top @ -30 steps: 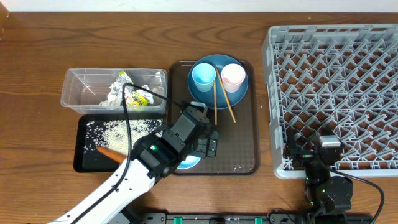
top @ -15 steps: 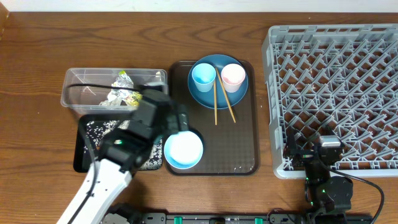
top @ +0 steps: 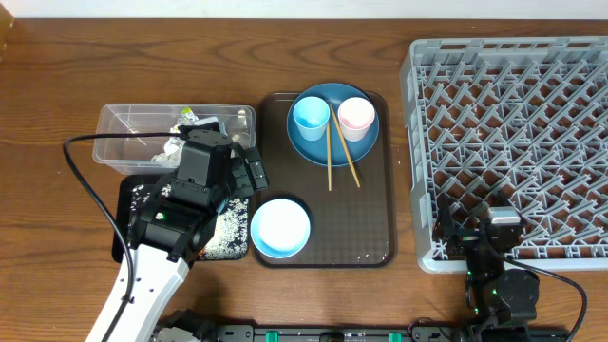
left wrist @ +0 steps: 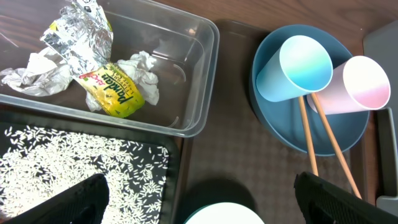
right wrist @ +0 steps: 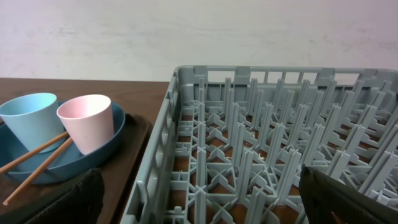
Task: Sort waste into correct bins and load items into the dishwasher rack
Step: 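Release the bowl and raise the left gripper over the black tray, then reach the right gripper to the chopsticks in the light-blue bowl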
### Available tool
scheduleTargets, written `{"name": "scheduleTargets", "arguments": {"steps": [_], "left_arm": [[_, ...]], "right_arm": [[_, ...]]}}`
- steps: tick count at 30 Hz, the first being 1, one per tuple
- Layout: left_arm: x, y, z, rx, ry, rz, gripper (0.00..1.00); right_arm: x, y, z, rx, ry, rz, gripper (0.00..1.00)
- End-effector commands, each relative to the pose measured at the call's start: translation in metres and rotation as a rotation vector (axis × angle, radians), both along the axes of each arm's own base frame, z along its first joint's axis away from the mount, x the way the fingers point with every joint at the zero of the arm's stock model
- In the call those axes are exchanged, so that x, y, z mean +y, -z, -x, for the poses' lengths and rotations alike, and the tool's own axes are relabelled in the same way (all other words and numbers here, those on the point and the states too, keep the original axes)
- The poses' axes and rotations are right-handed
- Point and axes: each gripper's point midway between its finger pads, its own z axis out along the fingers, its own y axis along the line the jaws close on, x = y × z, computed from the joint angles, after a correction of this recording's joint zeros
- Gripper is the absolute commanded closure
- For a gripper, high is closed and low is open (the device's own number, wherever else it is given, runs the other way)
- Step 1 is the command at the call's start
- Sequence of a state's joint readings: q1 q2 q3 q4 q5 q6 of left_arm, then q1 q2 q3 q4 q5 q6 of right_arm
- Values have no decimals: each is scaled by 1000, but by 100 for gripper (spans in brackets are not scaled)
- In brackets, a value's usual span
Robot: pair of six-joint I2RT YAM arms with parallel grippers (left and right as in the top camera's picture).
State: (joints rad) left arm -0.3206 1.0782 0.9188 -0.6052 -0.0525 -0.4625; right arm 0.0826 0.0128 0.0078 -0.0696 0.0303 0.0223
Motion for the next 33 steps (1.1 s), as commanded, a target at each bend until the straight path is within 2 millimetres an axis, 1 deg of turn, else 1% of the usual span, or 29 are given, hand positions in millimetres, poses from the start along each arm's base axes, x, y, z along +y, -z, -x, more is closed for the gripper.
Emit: {"name": "scheduleTargets", "arguments": {"steps": [1,16,20,22,25,27,29,30,32,33], "left_arm": [[3,-8,-4,-21,-1,-15,3],[3,-8,-4,-20,-1,-15,2],[3,-8,-4,-20,-1,-15,2],[3,-8,-4,-20,-1,-15,2],[3,-8,-4,-20,-1,-15,2],[3,-8,-4,-20,-1,-15,2],[3,-8,-4,-20,-1,-15,2],[3,-8,-4,-20,-1,-15,2],[3,-8,-4,-20,-1,-15,2],[3,-8,-4,-20,-1,-15,2]], "right_arm": [[0,1,0,4,1,-14,1],[0,1,0,4,1,-14,1],[4,2,0,7,-23,-24,1],[6,3,0,13,-31,-61,1],[8,-6,0,-13,-34,-182,1],[11,-12,2,-9,-56,-188,1],[11,-18,6,21,-54,-187,1],[11,-23,10,38,-51,-185,1],[10,-42,17,53,-50,-185,1],[11,-57,23,55,-58,-189,1]]}}
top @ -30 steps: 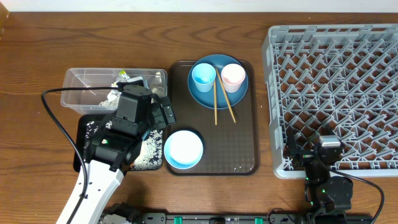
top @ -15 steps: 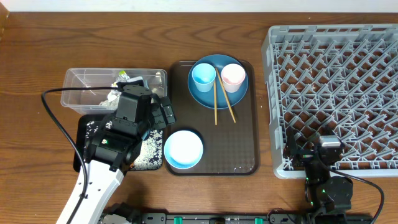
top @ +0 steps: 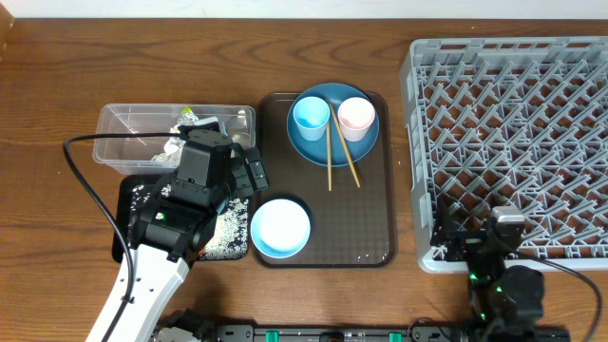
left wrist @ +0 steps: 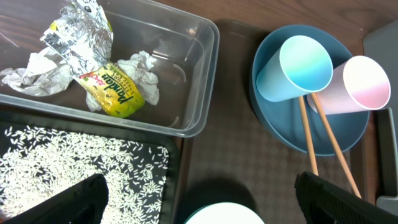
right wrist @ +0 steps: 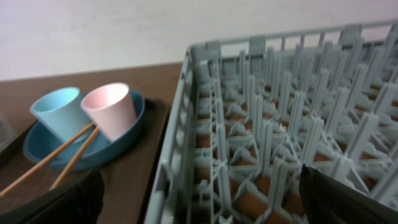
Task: Sort waste into correct bins and load items into the dishwasher rack
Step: 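Reach the right gripper to the chopsticks in the light-blue bowl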
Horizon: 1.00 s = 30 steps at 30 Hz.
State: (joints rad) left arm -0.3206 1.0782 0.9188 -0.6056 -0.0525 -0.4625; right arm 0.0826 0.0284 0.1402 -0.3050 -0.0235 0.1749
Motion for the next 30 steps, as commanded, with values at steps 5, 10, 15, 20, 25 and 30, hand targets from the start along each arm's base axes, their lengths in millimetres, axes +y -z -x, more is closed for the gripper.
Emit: {"name": "scheduleTargets", "arguments": {"steps": [5,10,15,20,25,30], "left_arm": [[3,-8,-4,-21,-1,-15,2],[3,-8,-4,-21,-1,-15,2],[3,-8,-4,-21,-1,-15,2],[3,-8,-4,-21,-1,-15,2],[3,-8,-4,-21,-1,-15,2],[3,-8,-3,-17,-1,-16,2]], "right_arm": [[11,-118,34,-14,-75,-51,1],[11,-147,49,251,-71,-50,1],[12,-156,44,571,-40,-74,1],[20,-169,8,685,-57,-97,1],[30,-152,-13,778,-87,-117,4],[56,-132,-33,858,-176,-122,38]]}}
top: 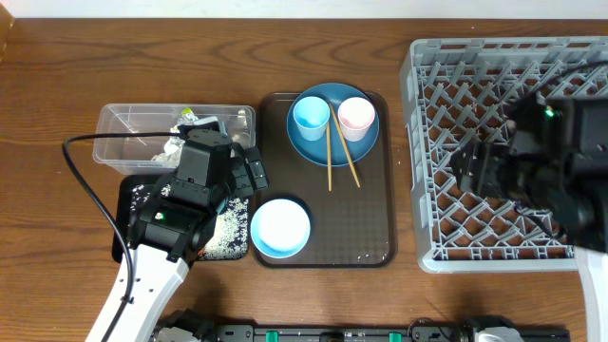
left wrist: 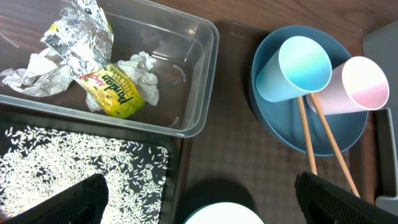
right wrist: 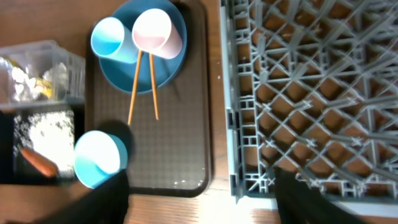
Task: Sort waste into correct bins and load items into the dishwasher rack
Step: 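Reach the right gripper to the chopsticks in the light-blue bowl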
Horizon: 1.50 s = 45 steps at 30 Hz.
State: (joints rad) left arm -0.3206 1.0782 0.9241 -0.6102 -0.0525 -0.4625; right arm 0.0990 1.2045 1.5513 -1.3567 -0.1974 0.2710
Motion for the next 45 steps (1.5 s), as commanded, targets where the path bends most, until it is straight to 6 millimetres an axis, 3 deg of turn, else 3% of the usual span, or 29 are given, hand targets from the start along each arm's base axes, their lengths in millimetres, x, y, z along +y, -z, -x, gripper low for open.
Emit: {"name": "scheduleTargets", "arguments": {"steps": [1,3,4,11,19,24,31,38,45], "left_arm": [[3,-6,-3,-17,-1,-16,2],[3,-6,-3,-17,-1,-16,2],[3,-6,-3,-17,-1,-16,2],[3,-6,-3,-17,-1,-16,2],[3,-6,-3,-17,-1,-16,2],[3,-6,-3,-17,-1,-16,2],[3,-6,-3,-17,-1,-16,2],[3,-6,-3,-17,-1,-16,2],[3,-6,-3,-17,-1,-16,2]], "right_arm": [[25,6,-9,31,-76,-34,47],[38,17,-15,64,-117,-15,68],[45,25,-17,89,-132,3,72],[73,77,-33,244,-165,108,81],[131,125,-53,288,-239,130,79],[148,151,-62,286,-266,194,78],[159,183,-75,294,-282,252,71],[164,201,-84,282,-349,280,70],[154,213,-90,289,-324,351,67]]}}
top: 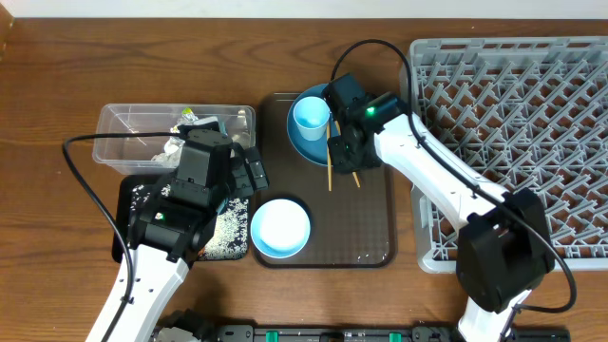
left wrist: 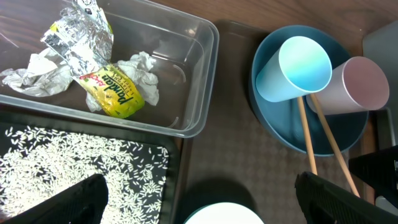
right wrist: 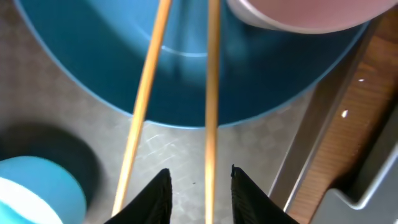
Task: Sort waste into correct bins and load items into the dishwasher rack
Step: 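Reach the right gripper to the chopsticks in the light-blue bowl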
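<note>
A brown tray [top: 370, 218] holds a blue plate [left wrist: 273, 118] with a light blue cup [left wrist: 298, 65], a pink cup [left wrist: 357, 84] and two wooden chopsticks [right wrist: 211, 93] leaning on its rim. A blue bowl [top: 280, 228] with a white inside stands at the tray's front. My right gripper [right wrist: 200, 186] is open low over the tray, its fingers either side of the right-hand chopstick. My left gripper [left wrist: 199, 205] is open above the tray's left edge, holding nothing. The grey dishwasher rack [top: 513, 142] has nothing in it.
A clear bin [left wrist: 186, 74] left of the tray holds a yellow wrapper [left wrist: 115, 90] and crumpled paper. In front of it a black tray [left wrist: 81, 162] is strewn with rice. My right arm [top: 427, 180] stretches from the rack's front corner across to the plate.
My right gripper was high over the rack, looking down on tray and rack. Now it is down at the plate's front edge, open around one chopstick. The left arm has not moved.
My right gripper sat low at the rack's front corner, looking across it, then a little higher. After that it was high above the rack. Now it straddles a chopstick on the tray. The left gripper stayed open over the bin and tray throughout.
</note>
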### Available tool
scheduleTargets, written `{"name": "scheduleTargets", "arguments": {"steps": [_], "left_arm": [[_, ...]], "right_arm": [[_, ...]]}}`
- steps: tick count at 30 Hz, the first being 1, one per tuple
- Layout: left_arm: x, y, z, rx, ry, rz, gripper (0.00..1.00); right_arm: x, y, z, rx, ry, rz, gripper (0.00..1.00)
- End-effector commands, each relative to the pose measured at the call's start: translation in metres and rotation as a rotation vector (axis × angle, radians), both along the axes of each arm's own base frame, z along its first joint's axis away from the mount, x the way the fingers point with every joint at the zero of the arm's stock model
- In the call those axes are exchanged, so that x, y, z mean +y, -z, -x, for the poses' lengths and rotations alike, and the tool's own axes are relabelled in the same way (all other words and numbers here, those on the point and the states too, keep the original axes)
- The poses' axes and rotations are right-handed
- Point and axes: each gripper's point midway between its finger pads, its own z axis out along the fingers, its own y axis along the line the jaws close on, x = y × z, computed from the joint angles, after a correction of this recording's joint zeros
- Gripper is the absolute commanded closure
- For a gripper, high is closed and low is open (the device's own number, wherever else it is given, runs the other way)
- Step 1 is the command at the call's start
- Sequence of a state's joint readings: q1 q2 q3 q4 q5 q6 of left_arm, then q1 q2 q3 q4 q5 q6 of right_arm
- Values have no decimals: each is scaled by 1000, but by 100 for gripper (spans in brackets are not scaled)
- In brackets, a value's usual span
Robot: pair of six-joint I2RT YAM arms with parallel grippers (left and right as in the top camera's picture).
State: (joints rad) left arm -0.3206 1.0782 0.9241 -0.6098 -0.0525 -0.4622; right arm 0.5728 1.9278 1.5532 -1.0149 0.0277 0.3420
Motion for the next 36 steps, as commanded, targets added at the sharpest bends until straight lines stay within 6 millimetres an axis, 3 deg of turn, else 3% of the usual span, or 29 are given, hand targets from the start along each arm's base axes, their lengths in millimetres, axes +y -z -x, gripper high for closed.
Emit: {"name": "scheduleTargets", "arguments": {"steps": [1,12,16,20,27,36], "left_arm": [[3,-6,-3,-16,-1,-16,2],[3,-6,-3,-16,-1,-16,2],[3,-6,-3,-16,-1,-16,2],[3,-6,-3,-16,-1,-16,2],[3,-6,-3,-16,-1,-16,2],[3,-6,-3,-16,-1,-16,2]], "right_arm": [[-3,6,-5,-14,-16,47,66],[-5,35,0,49,-20,87,69],[-5,35,0,49,-20,87,84],[-5,35,1,51,-20,87,85],[-10,36,9,85,-22,110,99],[-16,26,18,106,-22,122,99]]}}
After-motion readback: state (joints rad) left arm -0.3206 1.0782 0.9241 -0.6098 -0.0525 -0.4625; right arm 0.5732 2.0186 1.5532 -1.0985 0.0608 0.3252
